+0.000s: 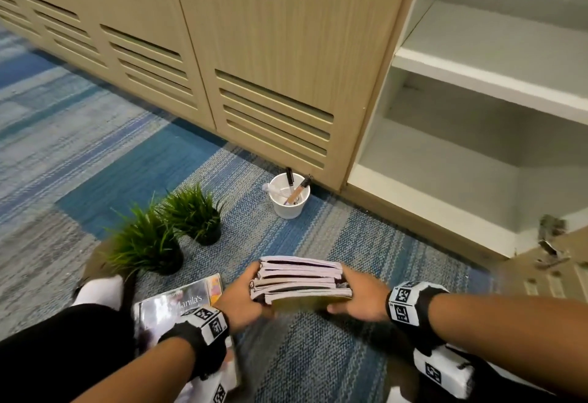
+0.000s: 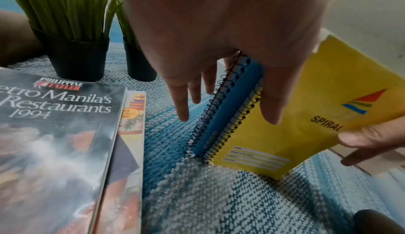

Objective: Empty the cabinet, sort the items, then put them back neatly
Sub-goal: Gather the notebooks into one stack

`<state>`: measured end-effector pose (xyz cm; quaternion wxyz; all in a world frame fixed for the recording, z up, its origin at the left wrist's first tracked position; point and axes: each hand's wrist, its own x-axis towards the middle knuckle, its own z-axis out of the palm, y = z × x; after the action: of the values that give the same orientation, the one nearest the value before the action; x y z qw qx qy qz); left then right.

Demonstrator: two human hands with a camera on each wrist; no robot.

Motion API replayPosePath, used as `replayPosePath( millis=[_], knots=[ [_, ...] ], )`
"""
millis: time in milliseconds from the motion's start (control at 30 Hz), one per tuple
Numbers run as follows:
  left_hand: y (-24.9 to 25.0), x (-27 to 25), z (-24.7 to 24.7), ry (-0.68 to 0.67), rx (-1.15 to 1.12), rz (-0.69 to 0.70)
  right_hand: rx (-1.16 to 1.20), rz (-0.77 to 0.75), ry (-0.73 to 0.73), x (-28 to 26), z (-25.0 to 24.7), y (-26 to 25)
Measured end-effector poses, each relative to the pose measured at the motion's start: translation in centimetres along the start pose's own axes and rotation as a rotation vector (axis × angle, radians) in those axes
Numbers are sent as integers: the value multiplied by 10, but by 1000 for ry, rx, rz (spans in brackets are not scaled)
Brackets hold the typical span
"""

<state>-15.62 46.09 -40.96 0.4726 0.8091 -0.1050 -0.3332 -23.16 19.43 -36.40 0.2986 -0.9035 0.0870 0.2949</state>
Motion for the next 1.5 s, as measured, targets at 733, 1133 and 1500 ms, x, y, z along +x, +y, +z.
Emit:
replayPosePath(
  millis=[733, 1133, 1500],
  knots=[
    [-30, 15, -1, -46, 247, 256, 58, -228, 52, 31, 30, 31],
    [-57, 45, 7, -121, 594, 414, 294, -188, 113, 49, 38, 28],
    [-40, 33, -12, -34, 517, 189, 81, -138, 116, 50, 30, 29]
  ],
)
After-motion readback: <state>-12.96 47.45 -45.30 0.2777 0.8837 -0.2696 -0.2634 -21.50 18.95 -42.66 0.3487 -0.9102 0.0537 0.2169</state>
